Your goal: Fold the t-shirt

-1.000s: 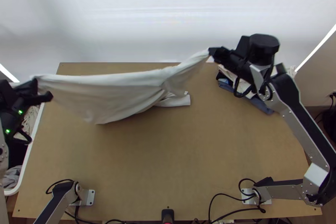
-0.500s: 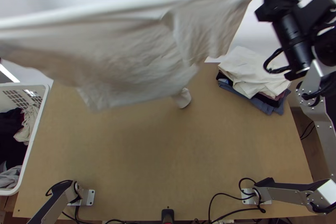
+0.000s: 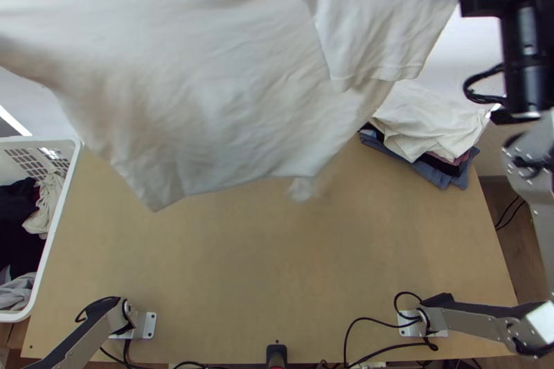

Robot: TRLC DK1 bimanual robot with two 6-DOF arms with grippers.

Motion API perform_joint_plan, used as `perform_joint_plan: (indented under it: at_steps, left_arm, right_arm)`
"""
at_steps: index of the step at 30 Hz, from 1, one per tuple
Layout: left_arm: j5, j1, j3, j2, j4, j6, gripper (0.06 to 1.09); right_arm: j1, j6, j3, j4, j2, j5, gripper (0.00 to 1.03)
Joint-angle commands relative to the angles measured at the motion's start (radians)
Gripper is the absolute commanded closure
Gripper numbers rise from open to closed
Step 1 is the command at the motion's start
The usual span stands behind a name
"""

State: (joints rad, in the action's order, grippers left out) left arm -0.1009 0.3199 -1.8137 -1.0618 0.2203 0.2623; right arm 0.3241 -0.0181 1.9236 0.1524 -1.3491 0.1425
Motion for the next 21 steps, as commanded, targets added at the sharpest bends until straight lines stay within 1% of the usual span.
perform_joint_plan:
  at_steps: [1, 5, 10, 14, 15, 17, 18, 21]
  left_arm:
    - [0.078, 0.022, -0.047, 0.04, -0.035, 0.022, 1.05]
    - [0.087, 0.022, -0.055, 0.102, -0.081, 0.028, 1.05]
    - [0.078, 0.018, -0.064, 0.209, -0.065, 0.098, 1.05]
    - [0.067, 0.018, -0.065, 0.286, 0.011, 0.121, 1.05]
    - [0.047, 0.018, -0.062, 0.304, 0.04, 0.124, 1.05]
    - [0.04, 0.019, -0.036, 0.333, 0.076, 0.124, 1.05]
    - [0.021, 0.019, -0.01, 0.347, 0.096, 0.124, 1.05]
    - [0.01, 0.019, 0.102, 0.385, 0.126, 0.123, 1.05]
  right_arm:
    - [-0.053, 0.07, 0.037, 0.055, 0.159, 0.091, 1.0]
    - [-0.046, 0.09, 0.003, 0.003, 0.288, 0.089, 1.0]
    - [-0.025, 0.098, -0.011, -0.131, 0.45, 0.078, 1.0]
    - [-0.002, 0.096, -0.006, -0.251, 0.547, 0.075, 1.0]
    - [0.0, 0.096, -0.006, -0.283, 0.565, 0.075, 1.0]
    - [-0.002, 0.087, -0.012, -0.346, 0.59, 0.075, 1.0]
    - [0.0, 0.086, -0.026, -0.364, 0.601, 0.075, 1.0]
    - [0.009, 0.078, -0.147, -0.366, 0.647, 0.077, 1.0]
